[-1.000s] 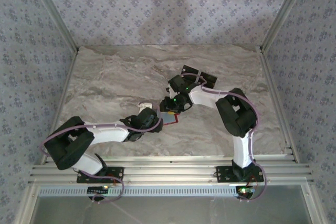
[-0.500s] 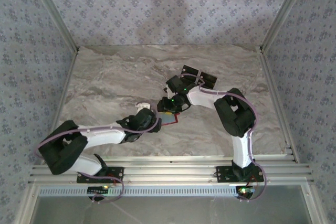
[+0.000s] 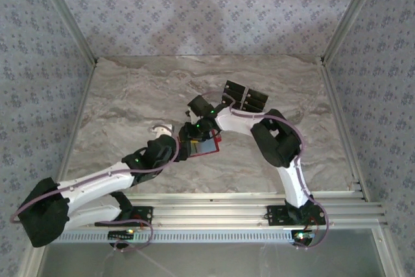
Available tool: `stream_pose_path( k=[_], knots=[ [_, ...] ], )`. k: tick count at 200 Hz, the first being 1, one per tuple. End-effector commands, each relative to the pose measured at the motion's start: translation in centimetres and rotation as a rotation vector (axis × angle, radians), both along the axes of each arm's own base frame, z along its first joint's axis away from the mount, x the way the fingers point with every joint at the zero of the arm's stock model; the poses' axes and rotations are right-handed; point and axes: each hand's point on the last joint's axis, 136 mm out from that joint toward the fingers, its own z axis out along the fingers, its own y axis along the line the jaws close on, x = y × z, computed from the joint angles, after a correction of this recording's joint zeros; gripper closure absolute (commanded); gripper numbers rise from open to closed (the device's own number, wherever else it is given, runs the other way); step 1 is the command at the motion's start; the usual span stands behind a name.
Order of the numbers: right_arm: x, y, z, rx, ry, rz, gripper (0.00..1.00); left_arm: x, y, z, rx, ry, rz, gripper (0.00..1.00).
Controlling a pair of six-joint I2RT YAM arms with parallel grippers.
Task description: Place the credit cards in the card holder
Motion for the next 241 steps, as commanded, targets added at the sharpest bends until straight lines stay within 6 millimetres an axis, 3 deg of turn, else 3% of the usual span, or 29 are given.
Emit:
stream_pose_path(
  k=[1,28,52,74,94,122,152,214,228,241],
  knots=[
    [-1.1,0.2,-1.9,-0.052,0.062,-0.001,0.56,-0.3,1.2,-0.4,0.014,0.012,0.034,0.00],
    [-1.2,0.4,-0.4,-0.038,0.038,0.015,0.56,-0.5,1.7,-0.4,0.009,0.010,0.044,0.00],
    [-0.8,-0.1,3.7,0.003,-0.038,0.019,0.56,-0.5,2.0,-0.6,0.012,0.016,0.053,0.00],
    [-0.6,-2.5,6.9,-0.027,-0.143,0.026,0.55,-0.3,2.3,-0.8,0.017,0.021,0.063,0.00],
    [-0.5,-5.7,7.6,-0.114,-0.195,0.006,0.55,-0.1,2.5,-1.1,0.023,0.032,0.070,0.00],
    [0.2,-10.8,5.5,-0.345,-0.252,0.007,0.52,0.3,2.2,-1.4,0.028,0.050,0.067,0.00],
    [1.3,-13.9,3.2,-0.556,-0.305,0.024,0.48,0.9,1.6,-1.4,0.039,0.061,0.055,0.00],
    [2.8,-14.9,-0.3,-0.606,-0.267,0.008,0.51,1.6,0.6,-1.6,0.057,0.081,0.038,0.00],
    [2.8,-14.8,-0.9,-0.575,-0.243,-0.001,0.58,1.7,0.5,-1.8,0.062,0.086,0.037,0.00],
    [2.6,-14.6,-1.1,-0.529,-0.221,-0.015,0.75,1.8,0.3,-1.9,0.068,0.092,0.029,0.00]
  ],
)
